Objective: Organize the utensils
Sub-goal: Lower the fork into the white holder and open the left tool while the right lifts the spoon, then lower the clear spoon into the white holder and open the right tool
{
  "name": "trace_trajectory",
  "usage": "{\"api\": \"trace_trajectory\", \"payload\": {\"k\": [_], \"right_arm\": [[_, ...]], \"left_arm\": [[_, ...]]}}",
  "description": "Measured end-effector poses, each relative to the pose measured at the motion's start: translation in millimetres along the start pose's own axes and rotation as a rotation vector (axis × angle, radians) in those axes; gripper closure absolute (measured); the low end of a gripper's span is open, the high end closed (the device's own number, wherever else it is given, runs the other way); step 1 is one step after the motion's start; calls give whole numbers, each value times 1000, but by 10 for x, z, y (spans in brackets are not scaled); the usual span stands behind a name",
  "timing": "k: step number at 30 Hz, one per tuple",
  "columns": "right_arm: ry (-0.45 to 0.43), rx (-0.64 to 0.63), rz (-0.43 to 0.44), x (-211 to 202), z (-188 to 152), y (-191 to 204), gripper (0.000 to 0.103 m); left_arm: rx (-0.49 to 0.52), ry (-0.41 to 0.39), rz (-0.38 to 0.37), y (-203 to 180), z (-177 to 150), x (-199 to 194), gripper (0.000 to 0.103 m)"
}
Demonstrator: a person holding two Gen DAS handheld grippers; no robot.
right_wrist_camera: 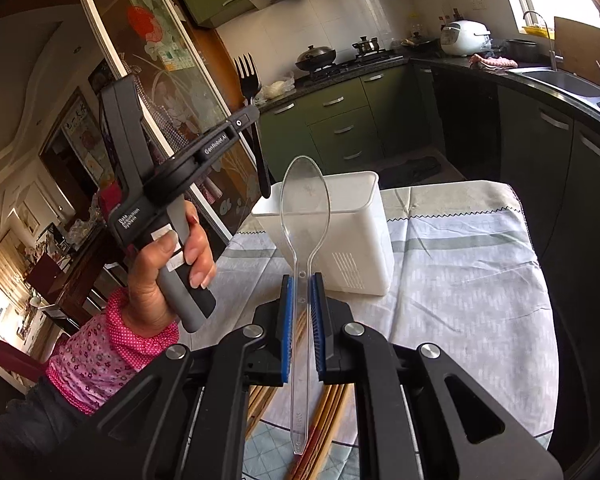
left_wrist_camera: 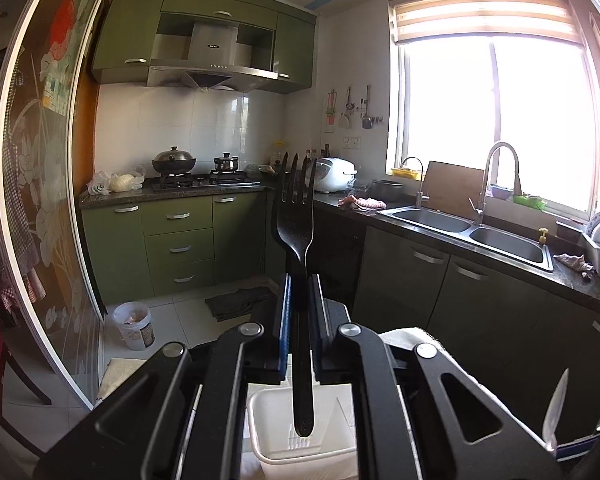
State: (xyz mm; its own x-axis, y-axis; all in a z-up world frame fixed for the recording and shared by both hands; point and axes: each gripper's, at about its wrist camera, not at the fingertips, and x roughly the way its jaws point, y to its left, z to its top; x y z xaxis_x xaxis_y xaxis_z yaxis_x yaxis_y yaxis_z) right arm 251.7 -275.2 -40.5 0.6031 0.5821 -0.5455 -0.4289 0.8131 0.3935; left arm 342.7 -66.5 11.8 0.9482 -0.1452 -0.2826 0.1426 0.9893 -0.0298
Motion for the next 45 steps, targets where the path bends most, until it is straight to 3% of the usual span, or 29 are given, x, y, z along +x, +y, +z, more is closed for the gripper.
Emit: {"api": "trace_trajectory", "payload": {"k": [9,19,24,27,31,36,41,45], "right_arm": [[-26,-9,-22,5,137,-19,93],[-42,-25,-62,125,350,56,93],[-74,-31,-71,165,506,101,93],[-146,-32,-77,161,710,146,93],[-280,-42,-101,212,1037,225,93],[-417,-77,-191,453,1318,281,93],[-407,-100,-279,846,1324,207,93],[-379,-130,-319,990,1155,180,93]], "left_arm": [[4,79,3,-44,-363,244,95],[2,150,-34,44,-471,247,94],[-36,169,-62,138,-463,130,85],[-98,154,-59,278,-396,-87,84],[-190,117,-40,493,-376,-529,62],[-270,36,-7,664,-554,-1097,60],[-255,-51,48,684,-776,-1332,56],[-251,-30,44,710,-857,-1224,56]]}}
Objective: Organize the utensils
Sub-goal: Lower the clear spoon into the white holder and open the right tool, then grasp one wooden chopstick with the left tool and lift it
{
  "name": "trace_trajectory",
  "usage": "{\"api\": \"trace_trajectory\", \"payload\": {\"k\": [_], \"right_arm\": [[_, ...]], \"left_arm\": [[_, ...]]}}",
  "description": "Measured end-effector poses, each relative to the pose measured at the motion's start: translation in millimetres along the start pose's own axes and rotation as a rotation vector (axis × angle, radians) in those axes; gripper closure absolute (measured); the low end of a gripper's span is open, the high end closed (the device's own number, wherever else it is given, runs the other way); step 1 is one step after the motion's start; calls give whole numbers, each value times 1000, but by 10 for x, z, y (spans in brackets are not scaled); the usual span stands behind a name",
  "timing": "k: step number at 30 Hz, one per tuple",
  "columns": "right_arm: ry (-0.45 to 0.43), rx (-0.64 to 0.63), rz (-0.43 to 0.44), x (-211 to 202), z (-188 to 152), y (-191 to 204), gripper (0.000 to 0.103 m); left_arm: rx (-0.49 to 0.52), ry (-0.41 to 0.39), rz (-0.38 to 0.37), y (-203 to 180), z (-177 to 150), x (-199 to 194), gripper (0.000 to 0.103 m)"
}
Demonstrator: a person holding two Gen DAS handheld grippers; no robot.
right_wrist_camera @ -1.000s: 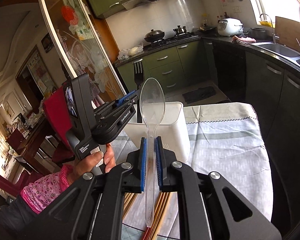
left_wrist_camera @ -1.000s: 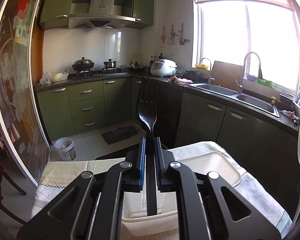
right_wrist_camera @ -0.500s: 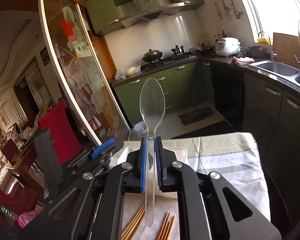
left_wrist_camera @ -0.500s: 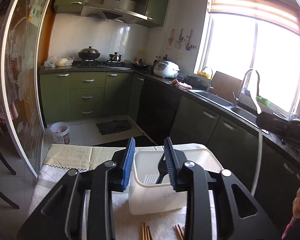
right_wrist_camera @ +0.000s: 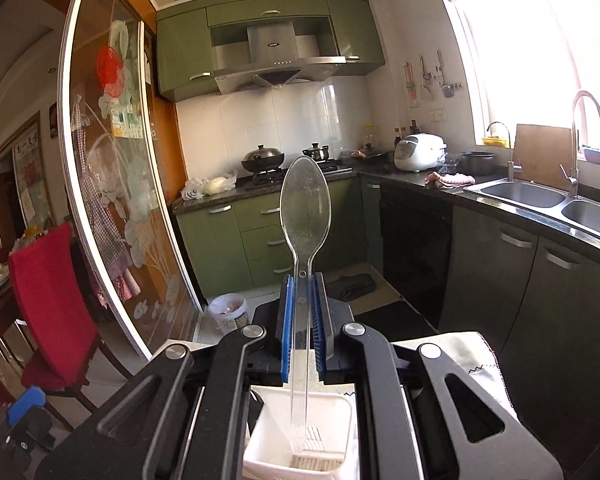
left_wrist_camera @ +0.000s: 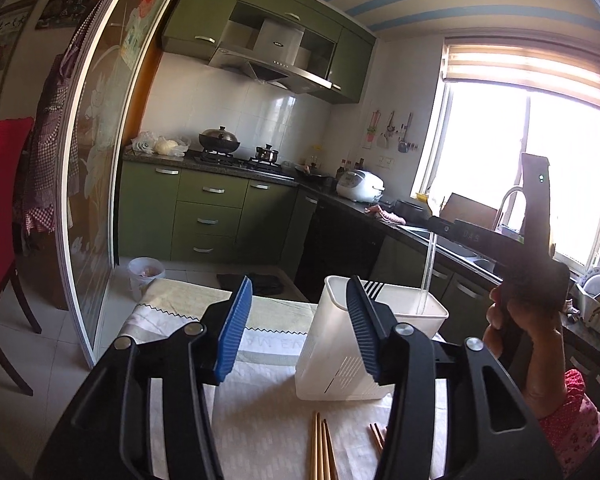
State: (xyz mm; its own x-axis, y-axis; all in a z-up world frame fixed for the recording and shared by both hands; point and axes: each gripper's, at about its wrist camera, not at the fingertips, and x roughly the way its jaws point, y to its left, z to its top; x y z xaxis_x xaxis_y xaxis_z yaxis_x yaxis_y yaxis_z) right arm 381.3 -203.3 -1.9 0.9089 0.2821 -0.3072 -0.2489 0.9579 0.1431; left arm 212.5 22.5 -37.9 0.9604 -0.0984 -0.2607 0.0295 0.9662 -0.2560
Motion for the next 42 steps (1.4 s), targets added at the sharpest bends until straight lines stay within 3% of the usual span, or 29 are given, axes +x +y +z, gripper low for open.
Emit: {"api": "trace_trajectory", "payload": {"k": [6,10,13,16,20,22,25,26,31,42], "right_arm": [[24,-45,-6,-31,-306,59,93],[26,-53,-7,-83,-420,57,93],[21,-27,11,-244,-456,3,93],[13,-3,27,-547,-502,-114,84],[43,31,26,-980,-675,-307,74],[62,49,20,-1187,-809,-430,73],[94,84,11,-1459,-1043,-612,69],[103,101,11,-1551,-1130,-685,61],[152,174,8,-1848,-1441,-960,60],[226,254,42,-1964,-1637,-1165,58]], "left_arm": [[-8,51,-10,24,-44,78,56],[16,56,9,-15,-23,35,47],[42,101,10,-51,-16,33,47],[77,223,13,-103,-45,143,46],[120,503,49,-157,-264,457,46],[149,645,59,-182,-430,628,47],[166,774,70,-161,-666,785,51],[177,804,78,-155,-731,822,54],[213,909,86,-157,-935,904,64],[261,993,78,-192,-1103,874,65]]}}
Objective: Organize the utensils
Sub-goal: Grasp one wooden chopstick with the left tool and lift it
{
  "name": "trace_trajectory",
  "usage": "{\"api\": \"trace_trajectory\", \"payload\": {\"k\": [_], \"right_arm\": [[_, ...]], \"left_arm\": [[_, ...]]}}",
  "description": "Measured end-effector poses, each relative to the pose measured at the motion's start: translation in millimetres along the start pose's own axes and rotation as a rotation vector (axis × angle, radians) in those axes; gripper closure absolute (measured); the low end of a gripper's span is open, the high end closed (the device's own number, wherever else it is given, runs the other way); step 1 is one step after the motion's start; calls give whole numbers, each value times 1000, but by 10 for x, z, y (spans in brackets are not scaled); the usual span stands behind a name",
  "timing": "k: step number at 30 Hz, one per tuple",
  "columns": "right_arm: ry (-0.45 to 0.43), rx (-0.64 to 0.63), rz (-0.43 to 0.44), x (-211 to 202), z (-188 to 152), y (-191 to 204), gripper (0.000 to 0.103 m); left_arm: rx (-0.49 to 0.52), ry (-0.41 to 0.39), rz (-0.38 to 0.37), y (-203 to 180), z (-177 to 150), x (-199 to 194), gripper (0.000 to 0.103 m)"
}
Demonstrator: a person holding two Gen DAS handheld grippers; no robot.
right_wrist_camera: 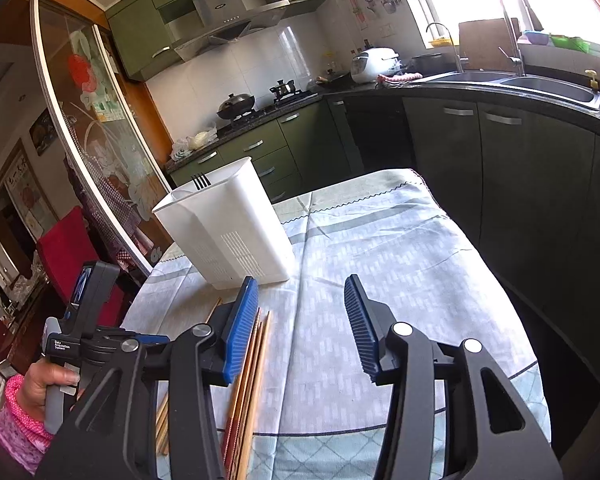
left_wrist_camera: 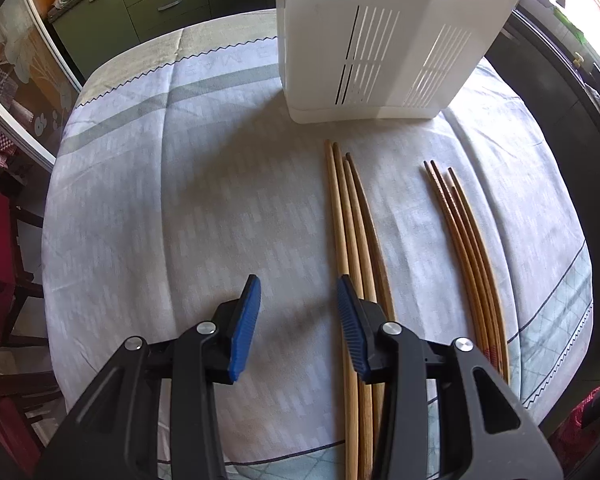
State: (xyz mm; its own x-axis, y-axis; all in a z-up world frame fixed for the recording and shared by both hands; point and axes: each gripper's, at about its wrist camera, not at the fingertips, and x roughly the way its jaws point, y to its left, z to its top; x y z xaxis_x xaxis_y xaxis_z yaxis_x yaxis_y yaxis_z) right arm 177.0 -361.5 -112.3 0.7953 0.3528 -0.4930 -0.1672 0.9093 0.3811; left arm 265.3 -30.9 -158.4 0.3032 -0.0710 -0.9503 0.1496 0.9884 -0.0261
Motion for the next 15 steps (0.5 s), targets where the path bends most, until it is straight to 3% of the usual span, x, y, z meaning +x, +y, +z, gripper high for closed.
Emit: {"api": "trace_trajectory", "payload": {"k": [5,15], "right_arm": [[7,10,-5,3,17,-4,58],[28,24,-4,63,6,-39,56]], "left_arm": [[1,7,-21,-26,-12,-27,65],[41,36,8,-139,-9,44,65]]}}
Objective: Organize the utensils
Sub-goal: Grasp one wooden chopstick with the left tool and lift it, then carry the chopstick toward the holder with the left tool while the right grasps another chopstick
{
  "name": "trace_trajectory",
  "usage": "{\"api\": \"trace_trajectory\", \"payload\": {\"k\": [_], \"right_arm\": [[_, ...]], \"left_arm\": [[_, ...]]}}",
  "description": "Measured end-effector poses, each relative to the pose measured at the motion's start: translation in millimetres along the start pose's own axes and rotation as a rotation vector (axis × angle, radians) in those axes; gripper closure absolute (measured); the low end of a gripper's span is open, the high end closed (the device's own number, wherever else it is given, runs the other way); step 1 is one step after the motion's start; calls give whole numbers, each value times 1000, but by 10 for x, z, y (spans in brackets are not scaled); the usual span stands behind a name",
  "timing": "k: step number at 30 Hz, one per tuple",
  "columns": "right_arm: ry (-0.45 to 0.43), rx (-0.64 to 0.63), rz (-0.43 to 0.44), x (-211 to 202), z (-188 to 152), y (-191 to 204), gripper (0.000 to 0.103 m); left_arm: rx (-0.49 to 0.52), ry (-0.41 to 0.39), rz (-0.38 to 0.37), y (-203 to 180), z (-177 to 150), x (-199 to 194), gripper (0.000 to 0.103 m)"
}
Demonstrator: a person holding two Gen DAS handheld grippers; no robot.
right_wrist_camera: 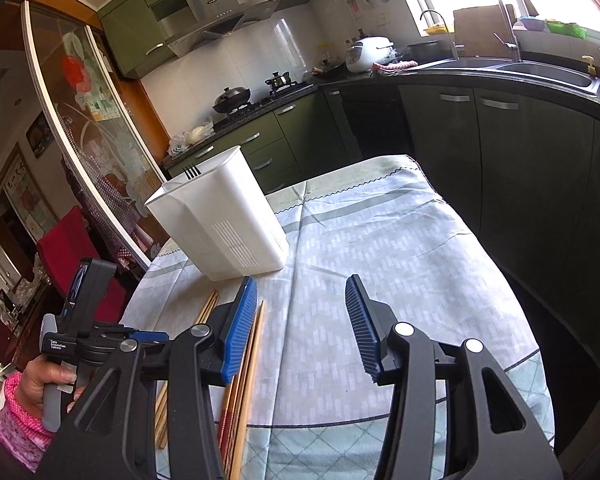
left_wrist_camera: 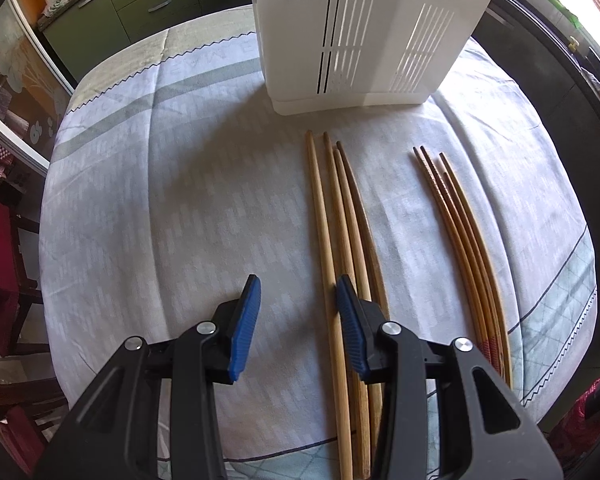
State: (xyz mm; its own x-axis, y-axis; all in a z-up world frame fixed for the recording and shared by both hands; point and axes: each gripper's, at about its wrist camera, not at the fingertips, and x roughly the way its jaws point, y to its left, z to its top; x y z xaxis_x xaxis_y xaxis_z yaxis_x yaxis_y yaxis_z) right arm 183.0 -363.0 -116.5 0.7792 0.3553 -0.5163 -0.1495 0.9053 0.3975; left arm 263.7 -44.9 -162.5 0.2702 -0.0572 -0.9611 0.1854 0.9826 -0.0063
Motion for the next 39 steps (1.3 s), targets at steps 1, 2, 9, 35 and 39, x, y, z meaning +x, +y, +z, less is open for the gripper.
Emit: {"api": "trace_trajectory", "payload": {"k": [1,2,9,35,39], "right_arm": [[4,0,-1,10,-4,-5,56],[8,0,0,19,-6,-7,56],[67,-23,1,140,-29,44,56],[601,-248,14,1456,-235,651,80],[620,-278,-15,1515,-281,727,84]], "left_arm": [[1,2,3,-17,8,14,65],[9,-3,17,-39,15,15,64],[-24,-31,2,42,43,19,95],[-106,-593,45,462,-761,-1264,96],[-105,-614,52,476,-875,-1320,96]]}}
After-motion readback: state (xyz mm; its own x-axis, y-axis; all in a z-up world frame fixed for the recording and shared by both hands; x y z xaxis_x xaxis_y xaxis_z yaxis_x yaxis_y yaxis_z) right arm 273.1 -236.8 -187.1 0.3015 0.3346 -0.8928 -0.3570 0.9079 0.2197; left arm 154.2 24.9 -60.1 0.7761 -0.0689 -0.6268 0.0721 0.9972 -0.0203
